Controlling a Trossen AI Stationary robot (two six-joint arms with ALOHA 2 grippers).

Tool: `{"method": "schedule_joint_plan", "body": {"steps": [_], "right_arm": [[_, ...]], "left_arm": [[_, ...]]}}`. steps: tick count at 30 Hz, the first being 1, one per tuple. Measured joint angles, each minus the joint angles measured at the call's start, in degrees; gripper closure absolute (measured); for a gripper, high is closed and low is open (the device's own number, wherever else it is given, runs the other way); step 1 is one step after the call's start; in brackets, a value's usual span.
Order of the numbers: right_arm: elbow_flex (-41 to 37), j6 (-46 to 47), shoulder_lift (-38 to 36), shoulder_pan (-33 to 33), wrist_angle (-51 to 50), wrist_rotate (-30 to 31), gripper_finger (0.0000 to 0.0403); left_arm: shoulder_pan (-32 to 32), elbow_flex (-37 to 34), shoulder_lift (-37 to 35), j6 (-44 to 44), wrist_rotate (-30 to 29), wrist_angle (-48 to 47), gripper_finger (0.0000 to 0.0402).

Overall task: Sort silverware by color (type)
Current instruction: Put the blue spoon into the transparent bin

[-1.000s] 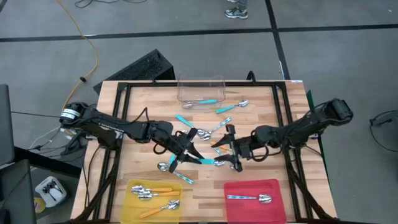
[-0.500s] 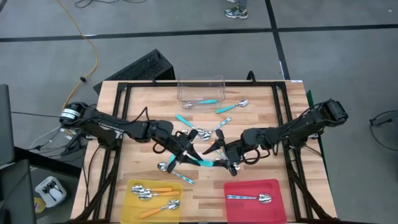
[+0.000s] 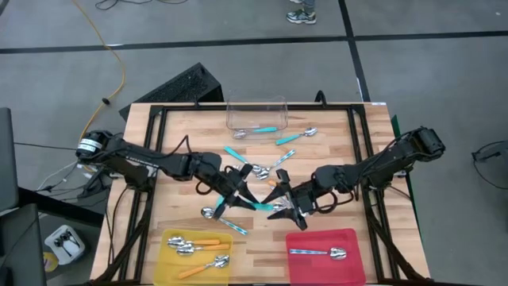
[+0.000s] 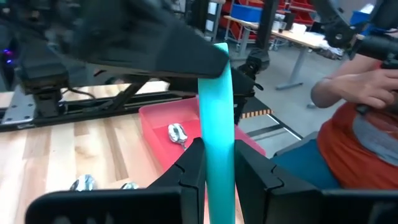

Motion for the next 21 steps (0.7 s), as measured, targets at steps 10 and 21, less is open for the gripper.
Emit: {"method": "schedule_joint_plan", "body": {"steps": [10,21], "right_arm": [[0.0,0.02,0.0,-0.15,0.91,0.07,0.0187],[0.0,-0.01,0.0,-2.06,0.84,0.04,0.0315]], "left_arm": [[1.18,0.0,0.0,-0.15,0.91,0.84,0.036],[1.18,0.0,0.0,-0.51,1.05,1.18,0.036]]}}
